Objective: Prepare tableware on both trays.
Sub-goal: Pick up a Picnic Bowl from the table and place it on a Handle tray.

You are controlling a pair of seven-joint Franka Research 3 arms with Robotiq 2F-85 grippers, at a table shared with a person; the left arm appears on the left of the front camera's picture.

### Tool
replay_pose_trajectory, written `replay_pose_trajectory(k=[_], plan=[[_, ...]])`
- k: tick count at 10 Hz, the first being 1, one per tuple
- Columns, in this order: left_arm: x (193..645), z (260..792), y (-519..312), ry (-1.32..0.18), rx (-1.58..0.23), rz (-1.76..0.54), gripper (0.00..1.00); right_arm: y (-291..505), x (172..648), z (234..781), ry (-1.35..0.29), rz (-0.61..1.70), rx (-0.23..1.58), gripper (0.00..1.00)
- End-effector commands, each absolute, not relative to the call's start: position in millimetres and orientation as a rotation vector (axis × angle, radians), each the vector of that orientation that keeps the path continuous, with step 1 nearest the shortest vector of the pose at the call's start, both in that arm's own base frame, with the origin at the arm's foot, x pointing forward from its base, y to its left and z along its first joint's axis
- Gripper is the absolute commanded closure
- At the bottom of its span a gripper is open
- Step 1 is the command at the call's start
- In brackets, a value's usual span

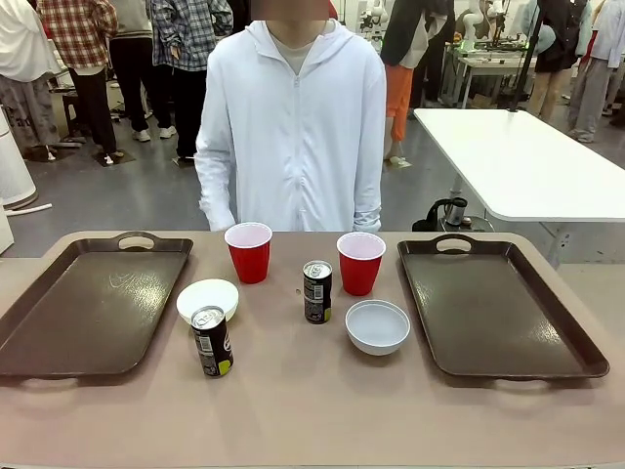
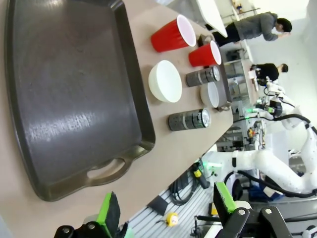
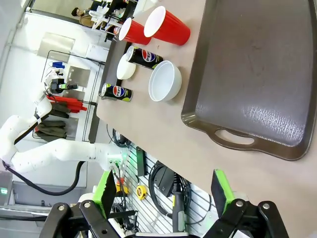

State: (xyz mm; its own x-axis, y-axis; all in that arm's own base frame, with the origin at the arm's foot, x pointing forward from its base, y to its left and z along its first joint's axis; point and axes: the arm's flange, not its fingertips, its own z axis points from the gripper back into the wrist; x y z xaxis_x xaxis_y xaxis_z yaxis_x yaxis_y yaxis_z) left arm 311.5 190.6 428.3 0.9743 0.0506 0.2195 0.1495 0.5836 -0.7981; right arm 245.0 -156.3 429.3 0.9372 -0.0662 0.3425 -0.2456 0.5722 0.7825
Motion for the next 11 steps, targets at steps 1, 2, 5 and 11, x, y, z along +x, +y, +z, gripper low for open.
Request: replay_pose_trajectory(k=[1,2,5,11], plan=[[310.8,428.3,191.8,-0.234,-0.960,-0.053,0.00,-157.6,245.5,428.9,-0.364,0.107,0.968,0.00],[310.8,428.3,191.8,-0.234,-0.960,-0.053,0.00,-157.6,245.5,428.9,-0.364,0.107,0.968,0.00],[310.8,428.3,191.8,-0.234,-0.960,-0.053,0.00,-157.6,245.5,428.9,-0.364,0.107,0.968,0.00],[310.8,428.3,191.8,-0.234,-0.960,-0.053,0.00,-135.8,246.9,456.3,-0.334,0.101,0.882,0.00]])
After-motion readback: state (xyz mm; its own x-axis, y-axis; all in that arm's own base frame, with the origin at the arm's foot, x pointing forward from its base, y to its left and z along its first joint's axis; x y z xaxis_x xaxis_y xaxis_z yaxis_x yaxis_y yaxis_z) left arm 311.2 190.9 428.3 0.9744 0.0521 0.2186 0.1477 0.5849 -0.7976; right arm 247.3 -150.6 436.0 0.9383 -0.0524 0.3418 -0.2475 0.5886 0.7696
